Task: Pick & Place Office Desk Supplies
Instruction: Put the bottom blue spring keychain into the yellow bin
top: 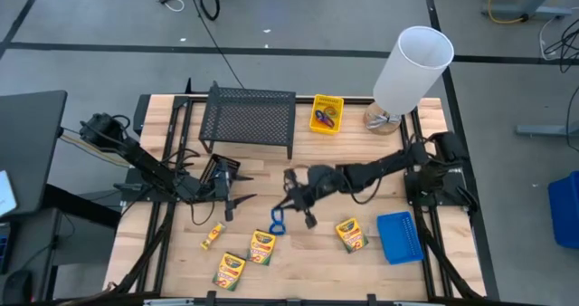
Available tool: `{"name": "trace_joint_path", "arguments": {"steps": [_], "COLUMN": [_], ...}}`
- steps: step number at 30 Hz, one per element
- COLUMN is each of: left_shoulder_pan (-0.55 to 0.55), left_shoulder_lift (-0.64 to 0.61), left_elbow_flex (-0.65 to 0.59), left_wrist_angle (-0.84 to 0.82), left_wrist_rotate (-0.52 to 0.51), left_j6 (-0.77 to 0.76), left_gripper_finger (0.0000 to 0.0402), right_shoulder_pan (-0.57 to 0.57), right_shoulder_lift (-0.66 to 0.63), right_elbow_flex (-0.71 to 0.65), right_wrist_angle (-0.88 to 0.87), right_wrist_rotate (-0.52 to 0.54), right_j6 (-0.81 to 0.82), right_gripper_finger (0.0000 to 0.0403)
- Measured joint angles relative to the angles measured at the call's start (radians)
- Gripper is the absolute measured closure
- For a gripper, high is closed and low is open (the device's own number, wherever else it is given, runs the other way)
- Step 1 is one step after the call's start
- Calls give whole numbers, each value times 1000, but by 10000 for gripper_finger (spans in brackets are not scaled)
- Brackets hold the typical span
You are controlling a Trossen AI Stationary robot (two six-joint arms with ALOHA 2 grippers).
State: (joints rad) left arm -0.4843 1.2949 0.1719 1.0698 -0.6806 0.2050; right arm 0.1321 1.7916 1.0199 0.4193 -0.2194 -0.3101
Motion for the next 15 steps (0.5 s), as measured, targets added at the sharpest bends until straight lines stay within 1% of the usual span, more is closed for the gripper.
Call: {"name": "trace_joint_path", "arguments": {"steps": [2, 6, 9, 15], "left_shoulder_pan": [0, 0, 0, 0], "left_shoulder_lift": [0, 0, 0, 0], "left_elbow_flex": [0, 0, 0, 0], "left_wrist_angle": [2, 2, 3, 3], "left_wrist_rotate": [15, 21, 21, 21], "left_j6": [0, 0, 0, 0], "left_gripper_finger": [168, 168, 168, 168], "right_shoulder_pan": [-45, -127, -185, -290], "right_shoulder_lift": [0, 0, 0, -4], "right_elbow_flex": [0, 0, 0, 1], "right_wrist_angle": [21, 77, 105, 108], "right_wrist_rotate": [-16, -11, 64, 307], "right_j6": [-5, -3, -3, -4], "right_gripper_finger": [397, 399, 399, 399]}}
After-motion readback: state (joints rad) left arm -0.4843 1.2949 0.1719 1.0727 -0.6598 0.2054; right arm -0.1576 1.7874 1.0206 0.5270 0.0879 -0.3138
